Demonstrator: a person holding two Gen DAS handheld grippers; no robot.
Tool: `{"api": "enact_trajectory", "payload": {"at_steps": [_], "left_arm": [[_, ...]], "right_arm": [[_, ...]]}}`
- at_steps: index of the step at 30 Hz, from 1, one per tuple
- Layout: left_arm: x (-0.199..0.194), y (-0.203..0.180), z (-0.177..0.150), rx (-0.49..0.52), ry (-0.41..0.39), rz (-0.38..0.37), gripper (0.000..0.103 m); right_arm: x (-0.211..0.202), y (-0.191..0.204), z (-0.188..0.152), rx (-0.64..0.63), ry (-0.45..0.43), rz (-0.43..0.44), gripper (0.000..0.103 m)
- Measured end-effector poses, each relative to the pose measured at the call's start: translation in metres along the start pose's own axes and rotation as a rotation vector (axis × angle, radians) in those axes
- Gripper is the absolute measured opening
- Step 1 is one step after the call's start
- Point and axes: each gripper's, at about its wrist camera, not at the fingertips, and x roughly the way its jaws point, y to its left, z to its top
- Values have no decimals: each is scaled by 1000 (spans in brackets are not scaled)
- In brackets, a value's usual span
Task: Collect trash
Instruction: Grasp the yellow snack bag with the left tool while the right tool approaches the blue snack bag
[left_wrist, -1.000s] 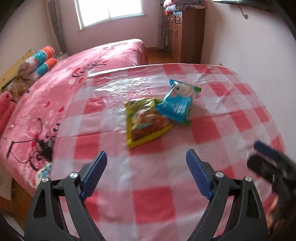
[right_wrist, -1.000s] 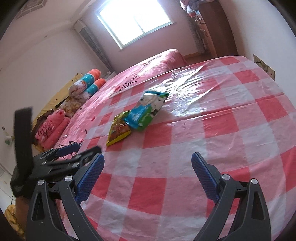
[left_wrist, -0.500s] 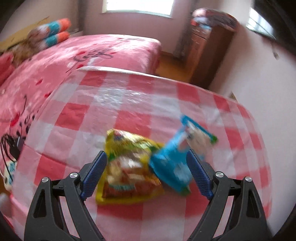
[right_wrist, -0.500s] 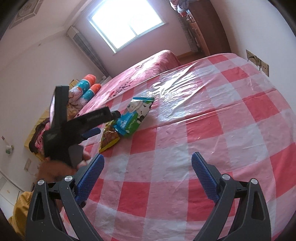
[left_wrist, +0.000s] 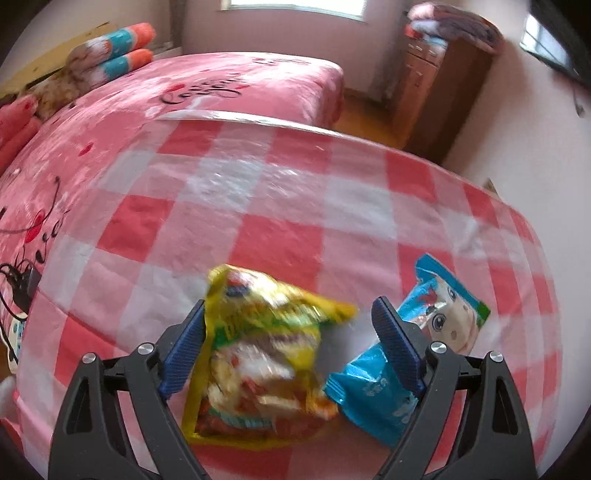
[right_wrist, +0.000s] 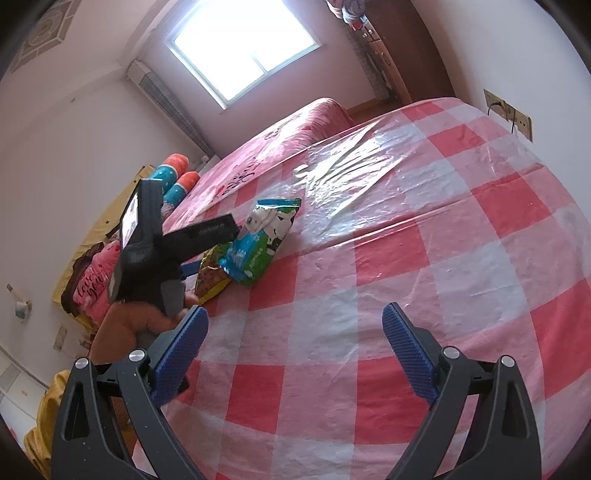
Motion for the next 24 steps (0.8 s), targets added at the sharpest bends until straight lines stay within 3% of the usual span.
{"api": "enact_trajectory", "payload": {"at_steps": [7,12,14,21,24], "left_arm": [[-27,-25,-49,214,46,-70,88],[-52,-48,-90,377,86,-163,87],[-58,-47,-94,364,78,-162,83],[-65,-28,-79,163,19,-196,83],[-55,-29,-72,112,10,-152,83]], "right_arm": [[-8,-2,1,8,-27,-15,94],[-11,-6,2,12,-33,-29,94],[-13,-6,1,9,-37,-39,94],[-6,-6,2,-14,-3,-65,94],[-2,-3,3,-24,5,-66,94]]}}
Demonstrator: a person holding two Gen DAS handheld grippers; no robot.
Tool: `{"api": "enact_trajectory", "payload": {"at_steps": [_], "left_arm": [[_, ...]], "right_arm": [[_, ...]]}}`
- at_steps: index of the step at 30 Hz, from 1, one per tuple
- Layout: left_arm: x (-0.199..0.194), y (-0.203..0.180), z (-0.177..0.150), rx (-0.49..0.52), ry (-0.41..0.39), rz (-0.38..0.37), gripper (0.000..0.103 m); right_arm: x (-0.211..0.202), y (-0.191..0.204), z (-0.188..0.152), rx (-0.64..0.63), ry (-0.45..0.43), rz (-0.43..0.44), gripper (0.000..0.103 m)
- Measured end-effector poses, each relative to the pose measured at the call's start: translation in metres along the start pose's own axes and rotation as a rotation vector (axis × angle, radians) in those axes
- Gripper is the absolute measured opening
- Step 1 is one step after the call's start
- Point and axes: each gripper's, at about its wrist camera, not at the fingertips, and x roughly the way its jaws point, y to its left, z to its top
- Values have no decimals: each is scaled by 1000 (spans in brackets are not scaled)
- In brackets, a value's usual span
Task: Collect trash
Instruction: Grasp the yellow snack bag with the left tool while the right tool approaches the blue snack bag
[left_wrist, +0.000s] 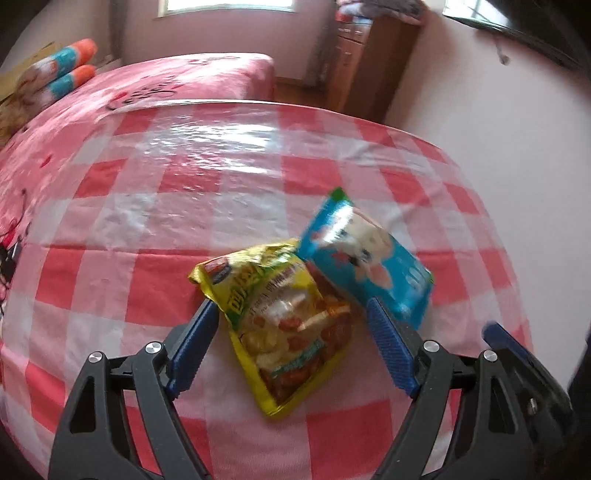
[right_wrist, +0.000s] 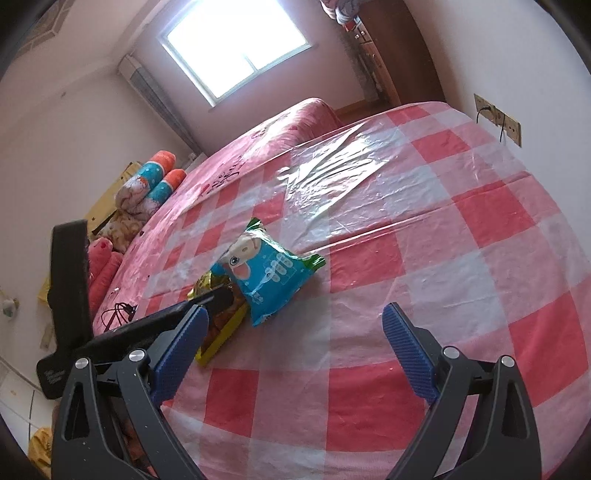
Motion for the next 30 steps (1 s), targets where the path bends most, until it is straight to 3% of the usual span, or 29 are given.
{"api": "enact_trajectory", "payload": {"at_steps": [10,16,25,30], "left_arm": [[4,12,1,-33,-34,-27,49],[-3,21,-2,-41,-35,-64,38],[-23,34,-16,-1,-25,-95,32],[-35,47,-30,20,-1,-104,32]], "right_arm": [[12,15,6,-71,23,-27,94],[26,24,11,-121,49,-59,94],[46,39,20,-212,78,-126,94],[64,61,17,-362,108,-175,94]]}}
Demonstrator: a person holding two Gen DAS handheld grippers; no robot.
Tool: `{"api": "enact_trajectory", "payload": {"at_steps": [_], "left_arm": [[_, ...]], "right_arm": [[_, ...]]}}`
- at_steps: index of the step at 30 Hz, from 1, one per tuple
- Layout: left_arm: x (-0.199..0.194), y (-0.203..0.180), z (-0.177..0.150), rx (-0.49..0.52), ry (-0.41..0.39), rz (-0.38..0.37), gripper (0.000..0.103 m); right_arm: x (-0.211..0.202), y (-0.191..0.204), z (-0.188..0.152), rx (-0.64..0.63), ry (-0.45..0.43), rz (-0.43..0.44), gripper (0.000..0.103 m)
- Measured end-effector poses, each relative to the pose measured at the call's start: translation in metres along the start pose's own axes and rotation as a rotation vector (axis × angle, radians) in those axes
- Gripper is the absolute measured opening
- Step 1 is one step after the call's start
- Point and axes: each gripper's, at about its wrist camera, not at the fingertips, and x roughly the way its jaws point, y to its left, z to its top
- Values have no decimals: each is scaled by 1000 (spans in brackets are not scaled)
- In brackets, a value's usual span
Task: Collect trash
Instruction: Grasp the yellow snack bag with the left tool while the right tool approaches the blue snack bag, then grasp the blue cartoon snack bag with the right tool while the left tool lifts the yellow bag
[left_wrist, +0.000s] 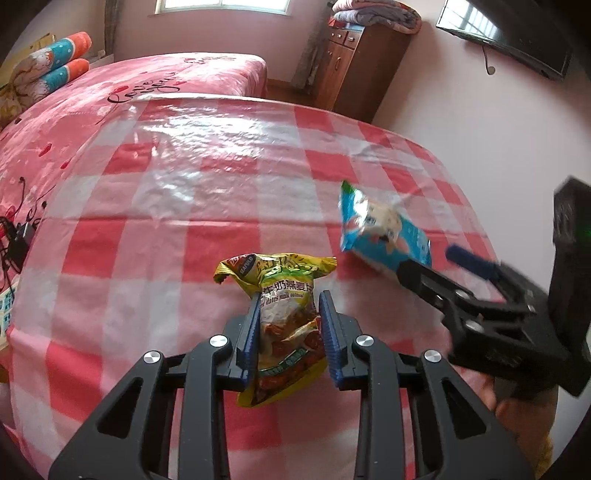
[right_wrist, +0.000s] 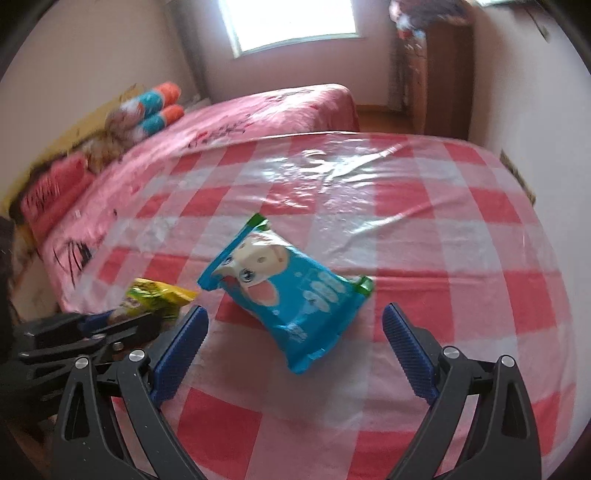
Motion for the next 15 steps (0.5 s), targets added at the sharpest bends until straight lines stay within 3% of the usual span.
{"api": "enact_trajectory", "payload": {"at_steps": [8,10,15], "left_arm": [[-9,13,-15,36,8,-13,37],[-6,10,-18,61,22,-4,48],[0,5,-22,102,24,6,57]], "right_arm": [[21,32,8,-264,34,-117,94],[26,31,10,-275,43,-124,94],[42,18,16,-250,85,-81,94]]}}
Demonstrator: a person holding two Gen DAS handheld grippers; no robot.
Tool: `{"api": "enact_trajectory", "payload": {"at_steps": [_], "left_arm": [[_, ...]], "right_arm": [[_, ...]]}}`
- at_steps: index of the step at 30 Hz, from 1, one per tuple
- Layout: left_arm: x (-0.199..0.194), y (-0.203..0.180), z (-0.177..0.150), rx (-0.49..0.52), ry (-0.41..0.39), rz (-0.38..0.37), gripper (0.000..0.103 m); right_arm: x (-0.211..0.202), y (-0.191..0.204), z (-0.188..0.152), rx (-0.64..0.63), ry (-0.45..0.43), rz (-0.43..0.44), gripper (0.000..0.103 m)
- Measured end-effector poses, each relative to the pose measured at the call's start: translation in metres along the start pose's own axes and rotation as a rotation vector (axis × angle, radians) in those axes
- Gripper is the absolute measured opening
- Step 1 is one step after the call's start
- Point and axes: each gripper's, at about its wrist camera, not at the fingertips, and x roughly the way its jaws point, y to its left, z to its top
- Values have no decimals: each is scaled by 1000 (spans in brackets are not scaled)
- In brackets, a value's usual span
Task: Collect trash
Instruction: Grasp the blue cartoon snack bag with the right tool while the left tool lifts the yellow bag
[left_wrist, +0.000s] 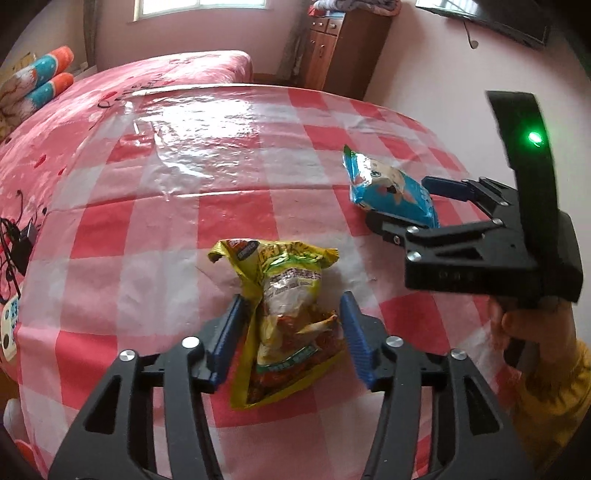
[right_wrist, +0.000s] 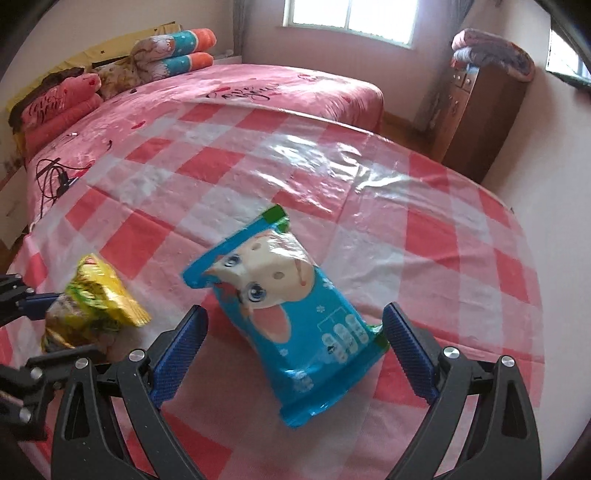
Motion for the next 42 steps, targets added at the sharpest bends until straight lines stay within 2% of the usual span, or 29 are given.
{"api": "enact_trajectory", "payload": {"at_steps": [6,8,12,16,22,31,42], "left_arm": [[6,-11,2,64,-21,63,60],[8,-13,4,64,-28,72,59],[7,-13,1,61,-49,110,49],[4,-8,0,25,-59,99,42],[-2,-4,-5,1,-66,84,39],[-14,4,-17,-13,-71,66,36],[-35,12,-42,-15,-75,56,35]], "right_arm": [[6,-9,-2,58,-9,61,94],[4,-9,-2,56,-18,64,86],[1,-6,-5,50,-27,61,80],[-4,0,-10,37,-28,57,78],[-12,3,-19,64,-27,60,75],[-30,14,-39,112,-34,58,66],[-54,38,-65,145,-43,89,64]]}}
